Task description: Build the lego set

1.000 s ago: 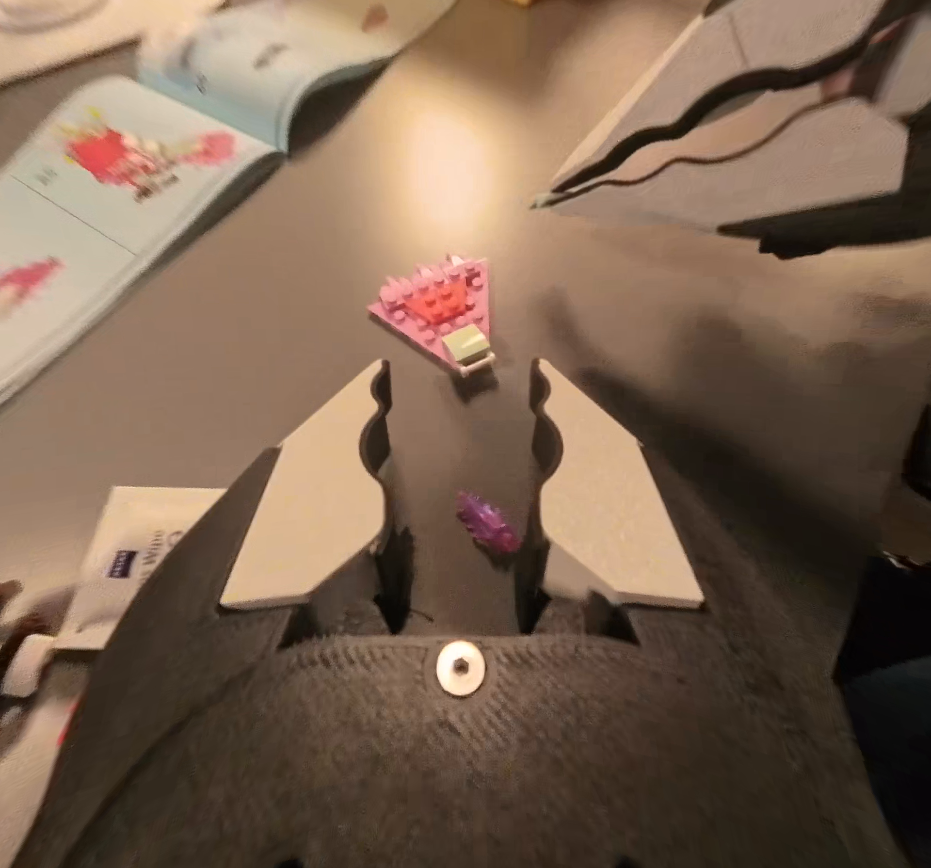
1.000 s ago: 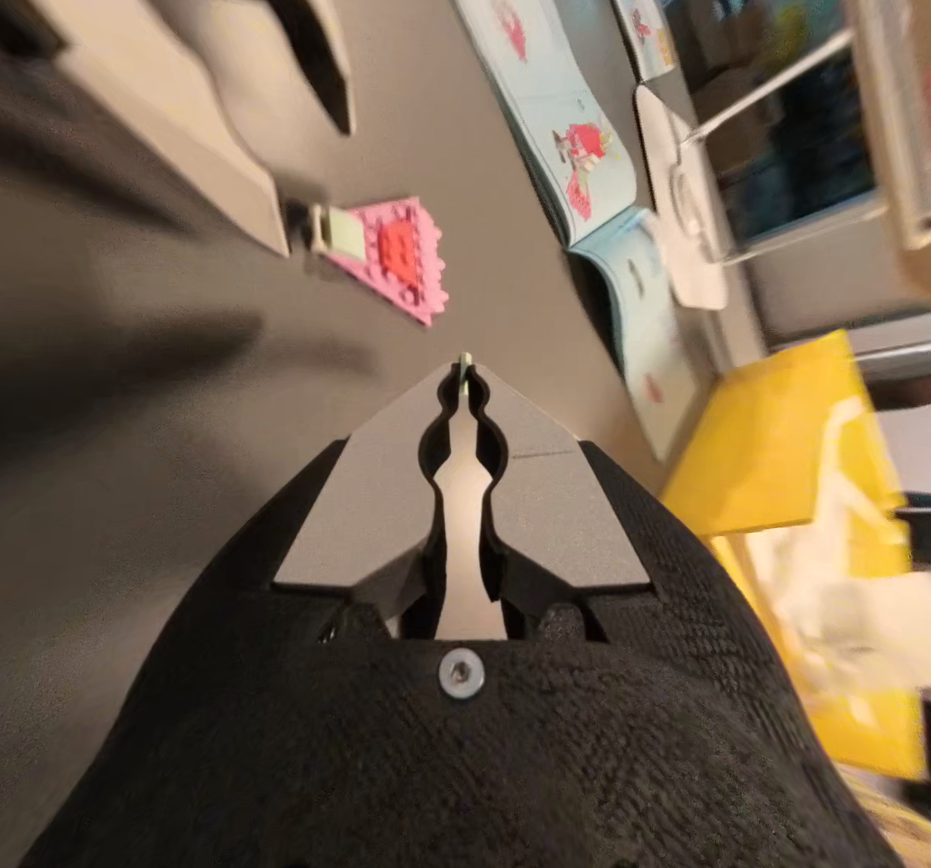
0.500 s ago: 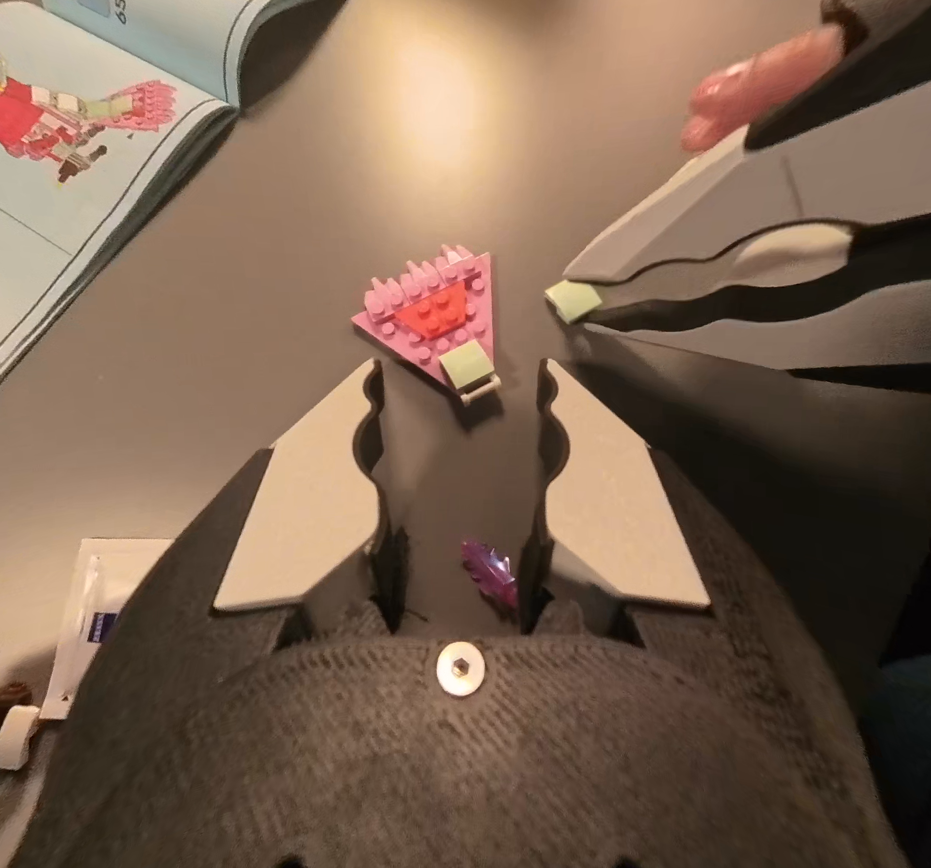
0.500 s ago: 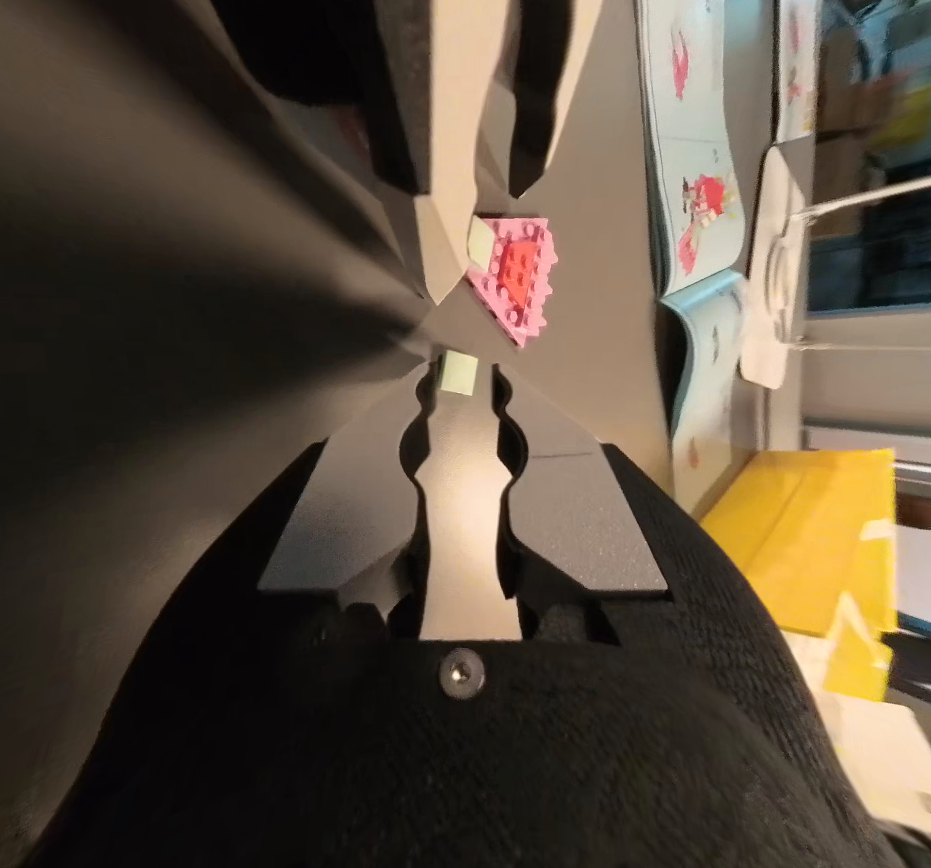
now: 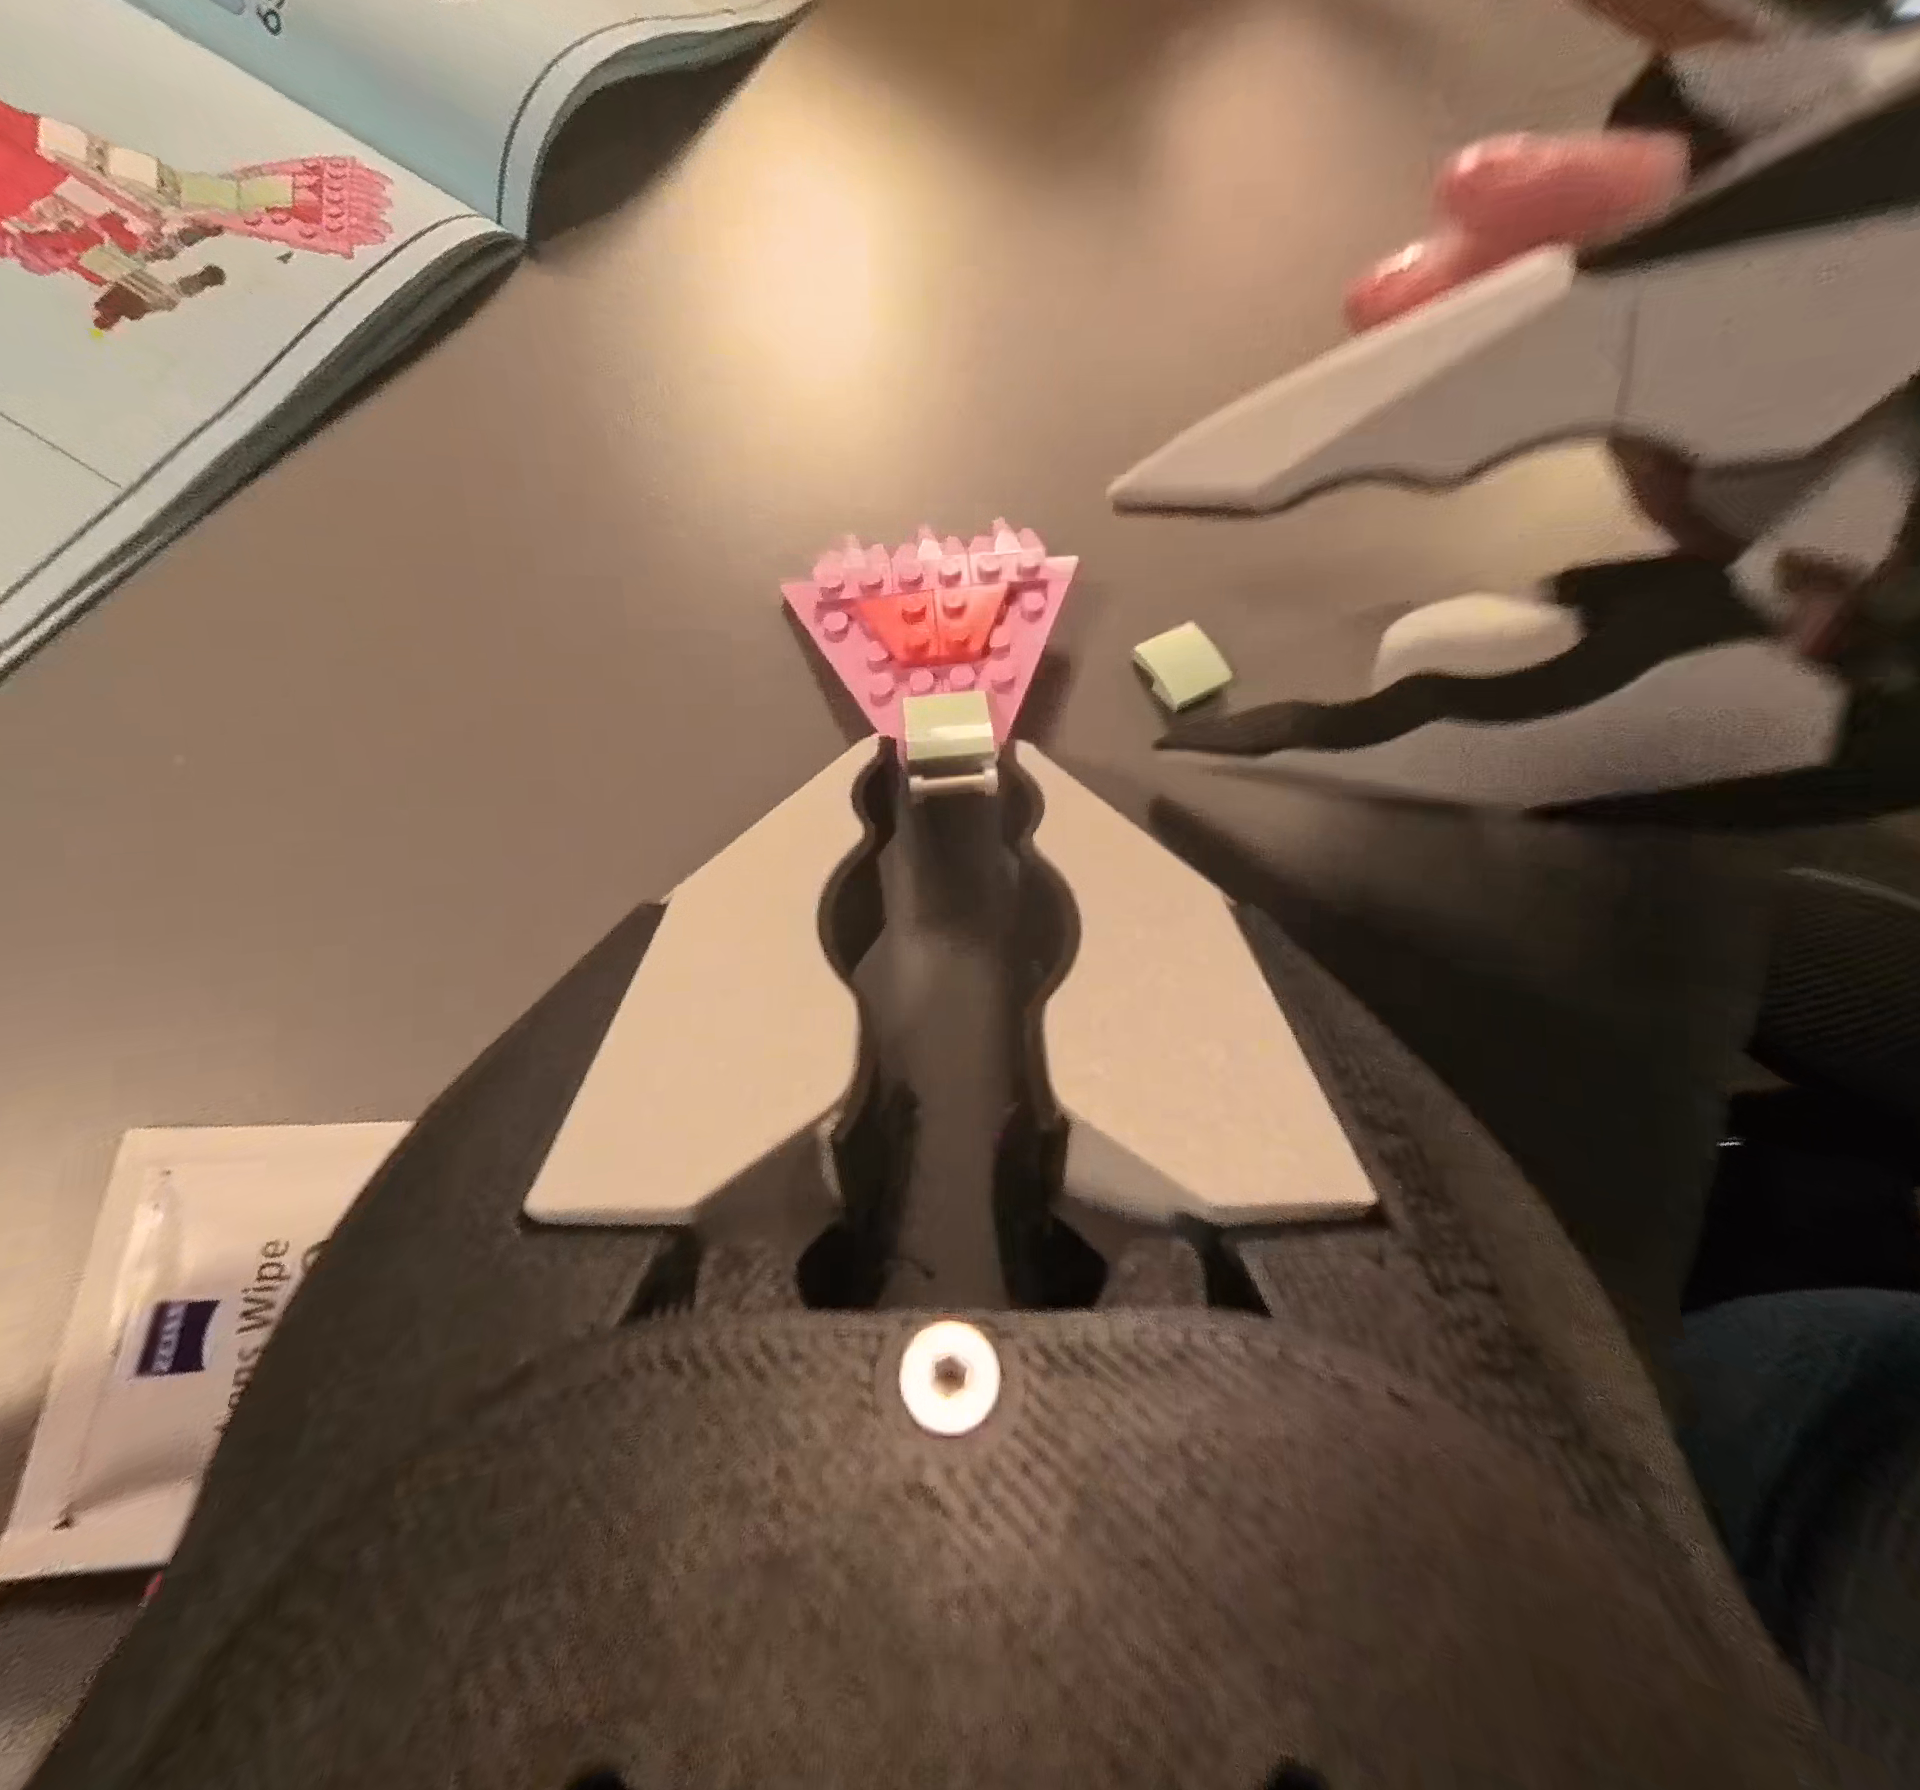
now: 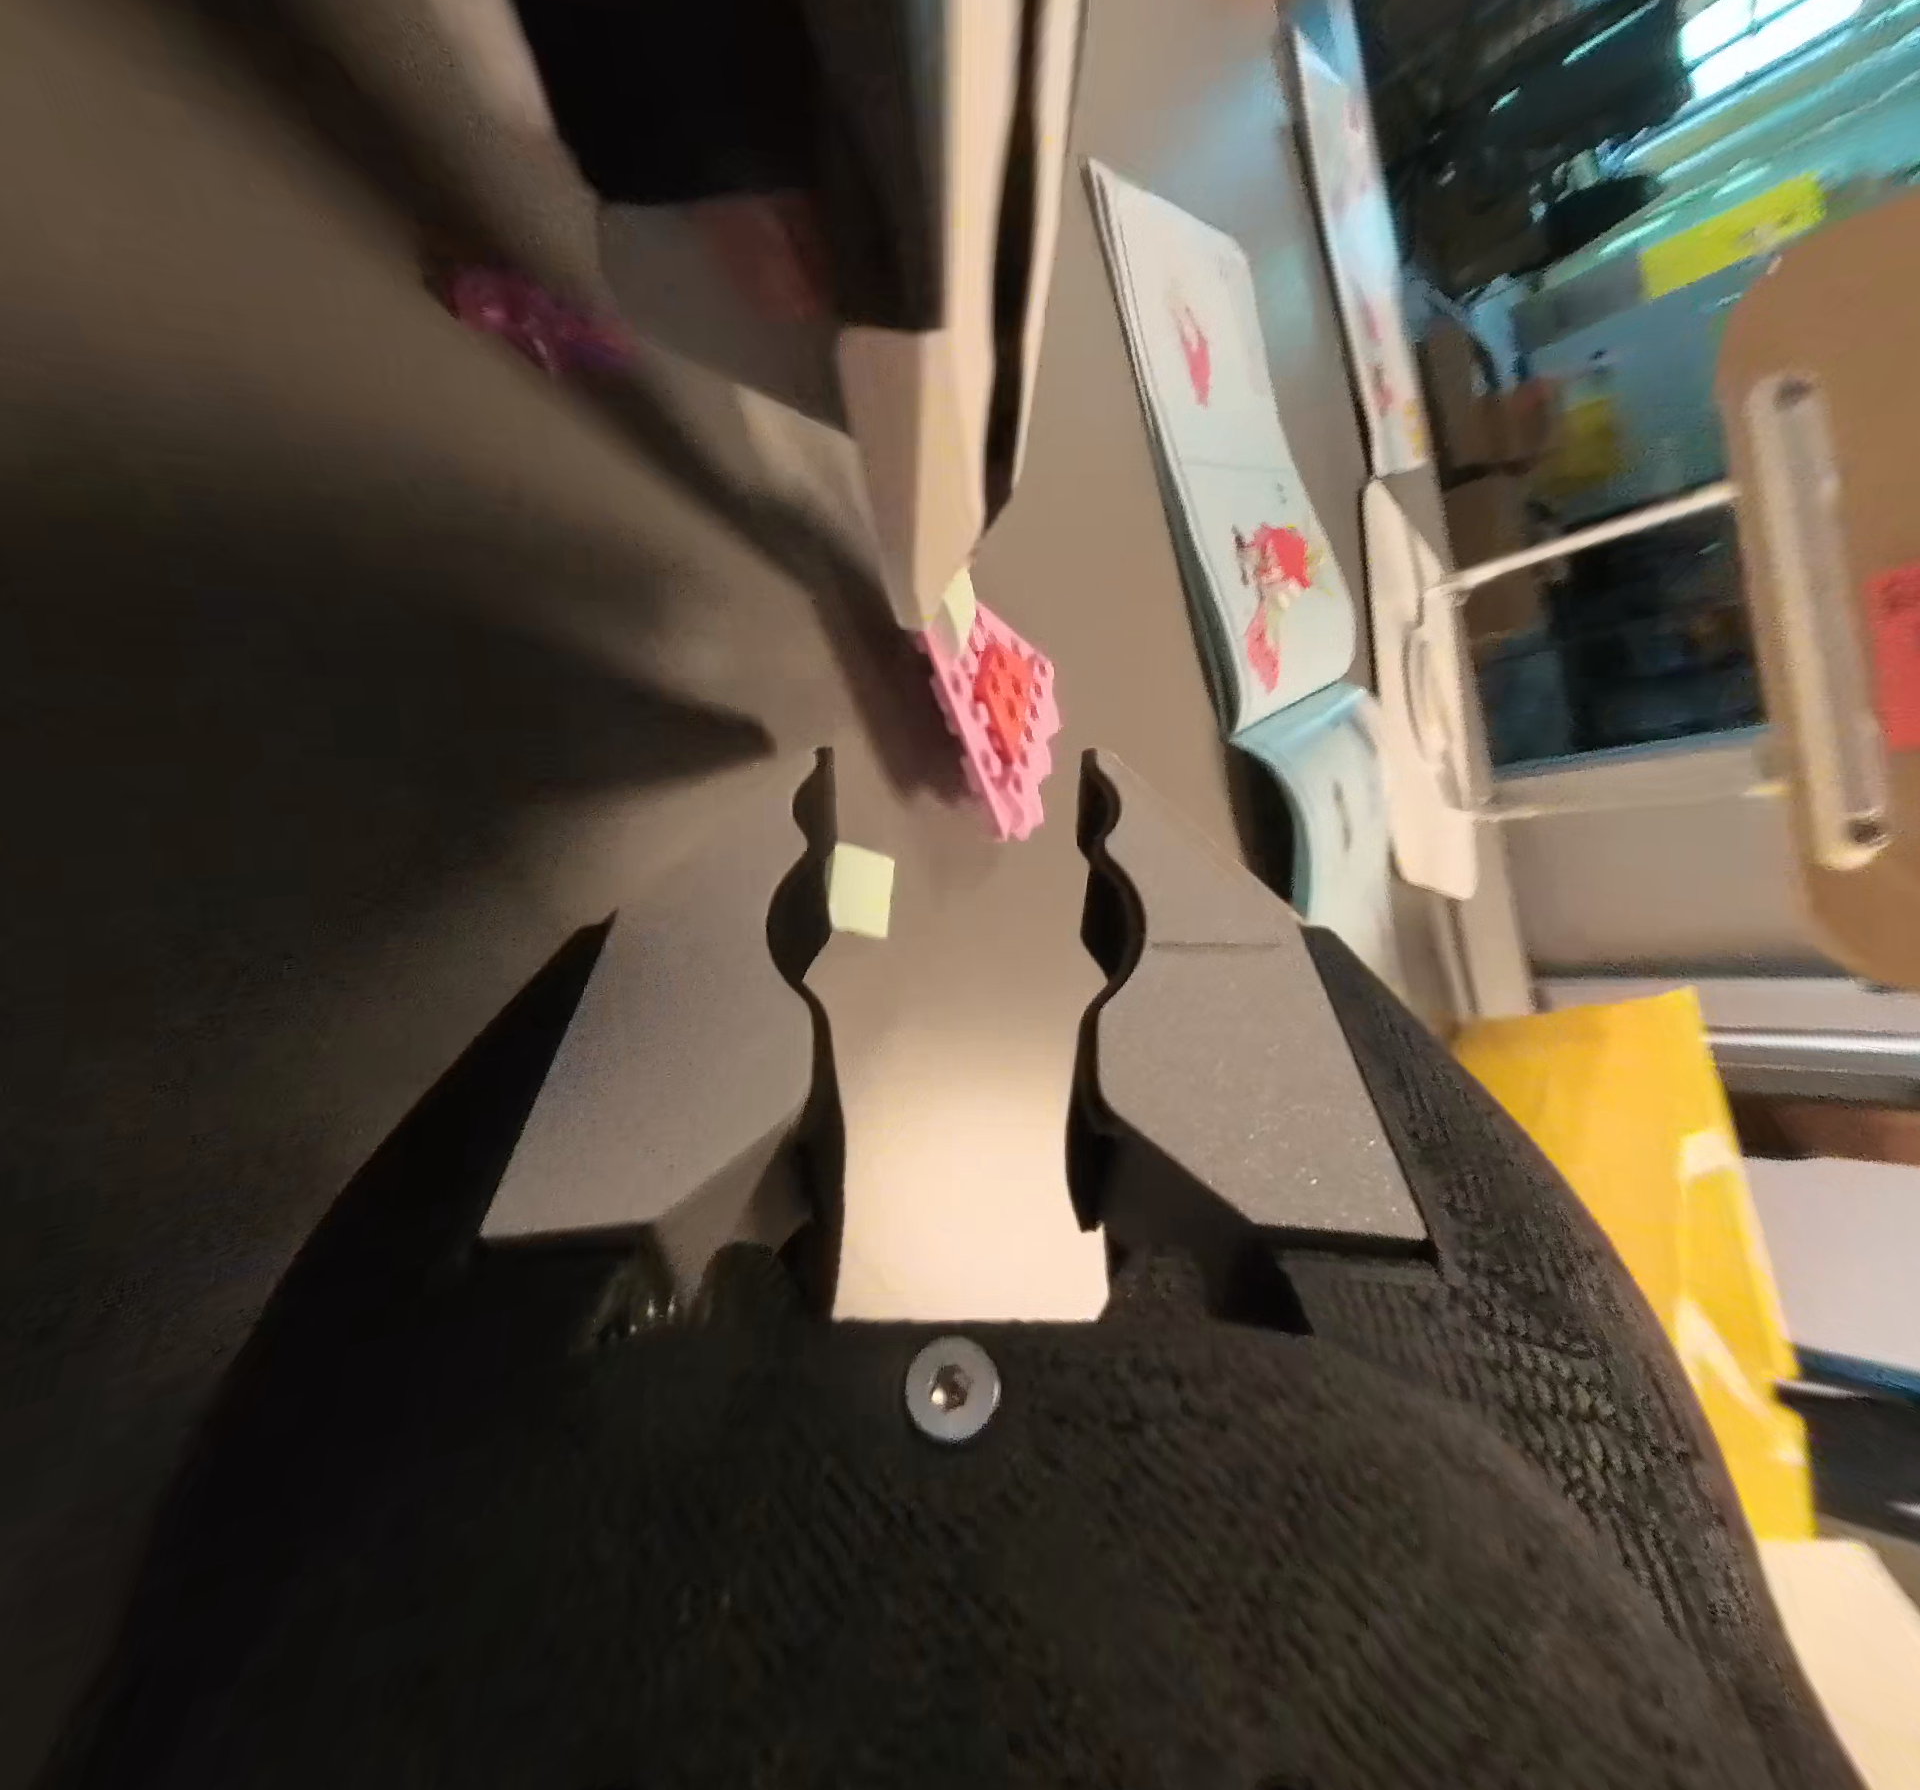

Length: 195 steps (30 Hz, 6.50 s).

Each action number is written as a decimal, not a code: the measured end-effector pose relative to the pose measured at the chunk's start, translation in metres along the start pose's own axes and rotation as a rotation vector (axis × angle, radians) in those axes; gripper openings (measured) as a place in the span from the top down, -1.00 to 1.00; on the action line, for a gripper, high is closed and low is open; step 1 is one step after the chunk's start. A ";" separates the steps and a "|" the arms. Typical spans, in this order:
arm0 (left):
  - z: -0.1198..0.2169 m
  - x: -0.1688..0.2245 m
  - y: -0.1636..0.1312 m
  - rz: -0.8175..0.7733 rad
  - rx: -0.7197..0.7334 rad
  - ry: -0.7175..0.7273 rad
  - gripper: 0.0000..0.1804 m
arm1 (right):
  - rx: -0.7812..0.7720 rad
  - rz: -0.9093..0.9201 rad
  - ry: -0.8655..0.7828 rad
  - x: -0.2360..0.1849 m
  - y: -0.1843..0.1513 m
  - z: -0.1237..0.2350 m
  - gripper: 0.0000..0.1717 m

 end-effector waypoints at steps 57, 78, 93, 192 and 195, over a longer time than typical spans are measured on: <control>0.043 0.038 -0.048 -1.410 0.263 0.495 0.91 | 0.182 -0.543 0.365 0.018 -0.035 0.037 0.65; 0.048 0.010 -0.051 -1.395 0.243 0.498 0.91 | 0.095 -0.630 0.494 0.012 -0.036 0.000 0.66; 0.046 0.013 -0.054 -1.410 0.230 0.508 0.91 | -0.077 -0.606 0.206 0.017 -0.029 -0.004 0.64; 0.040 0.015 -0.050 -1.506 0.300 0.466 0.91 | -0.401 -0.072 0.995 0.055 -0.050 0.017 0.61; 0.039 0.015 -0.050 -1.505 0.299 0.466 0.91 | -0.358 0.015 1.022 0.051 -0.052 0.022 0.59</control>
Point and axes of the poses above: each gripper's, where its closed fingertips meet, z back along the fingers, y out of its top, x = y × z across the jaws, the point moved 9 cm from there along z, back along the fingers, and after that the axes turned 5 degrees about x, right-handed, at the moved point
